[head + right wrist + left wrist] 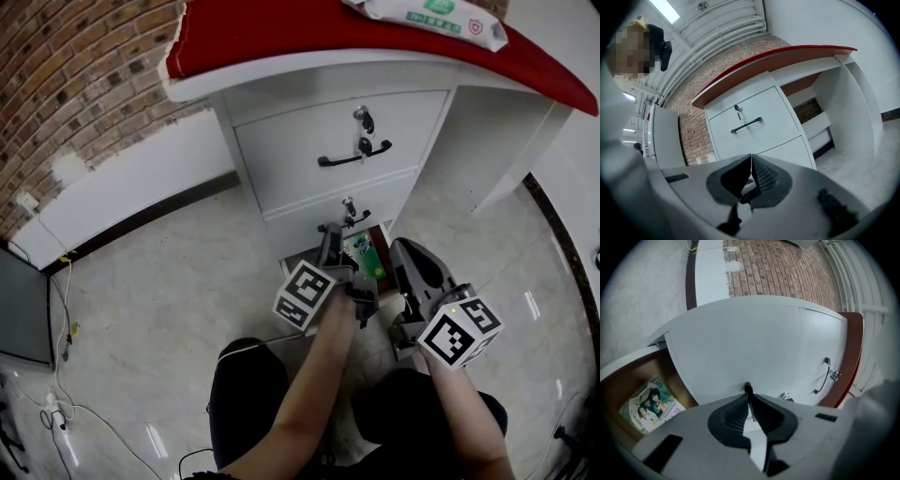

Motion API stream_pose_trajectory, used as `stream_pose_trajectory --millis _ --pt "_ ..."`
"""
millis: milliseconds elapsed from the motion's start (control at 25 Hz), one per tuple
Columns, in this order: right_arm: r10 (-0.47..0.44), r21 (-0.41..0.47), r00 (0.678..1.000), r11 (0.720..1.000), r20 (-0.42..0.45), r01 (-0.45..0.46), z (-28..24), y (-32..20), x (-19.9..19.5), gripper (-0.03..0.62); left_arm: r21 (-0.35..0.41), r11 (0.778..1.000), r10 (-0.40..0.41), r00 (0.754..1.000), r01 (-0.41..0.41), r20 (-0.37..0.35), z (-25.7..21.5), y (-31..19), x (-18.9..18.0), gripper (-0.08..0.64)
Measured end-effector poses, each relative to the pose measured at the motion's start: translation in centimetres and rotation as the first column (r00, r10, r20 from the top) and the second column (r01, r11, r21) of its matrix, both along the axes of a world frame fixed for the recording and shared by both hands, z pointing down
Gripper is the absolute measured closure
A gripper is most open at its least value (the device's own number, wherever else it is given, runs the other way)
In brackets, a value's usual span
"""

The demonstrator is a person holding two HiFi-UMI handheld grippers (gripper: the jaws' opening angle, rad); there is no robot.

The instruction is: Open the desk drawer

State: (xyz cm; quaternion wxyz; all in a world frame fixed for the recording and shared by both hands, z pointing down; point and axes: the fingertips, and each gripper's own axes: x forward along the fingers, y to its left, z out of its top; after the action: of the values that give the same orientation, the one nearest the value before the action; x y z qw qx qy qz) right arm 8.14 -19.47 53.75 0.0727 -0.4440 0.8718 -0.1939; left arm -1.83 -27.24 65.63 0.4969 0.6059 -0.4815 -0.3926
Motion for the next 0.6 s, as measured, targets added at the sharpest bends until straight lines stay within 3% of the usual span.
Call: stream_pose_trajectory --millis 200,600 --pt "0.001 0.010 1.000 1.000 0.006 -0.001 -0.7 0.0 -0.5 0.580 -0.013 1.000 0.001 1.000 -0.001 -0.016 0.0 0.7 0.2 0.523" --pt "0.013 0.010 0.999 1.000 -0.033 -0.013 0.0 0.3 0.3 0.580 -0.030 0.999 0.015 1.000 -0.014 0.020 -0.2 3.6 1.5 0.522"
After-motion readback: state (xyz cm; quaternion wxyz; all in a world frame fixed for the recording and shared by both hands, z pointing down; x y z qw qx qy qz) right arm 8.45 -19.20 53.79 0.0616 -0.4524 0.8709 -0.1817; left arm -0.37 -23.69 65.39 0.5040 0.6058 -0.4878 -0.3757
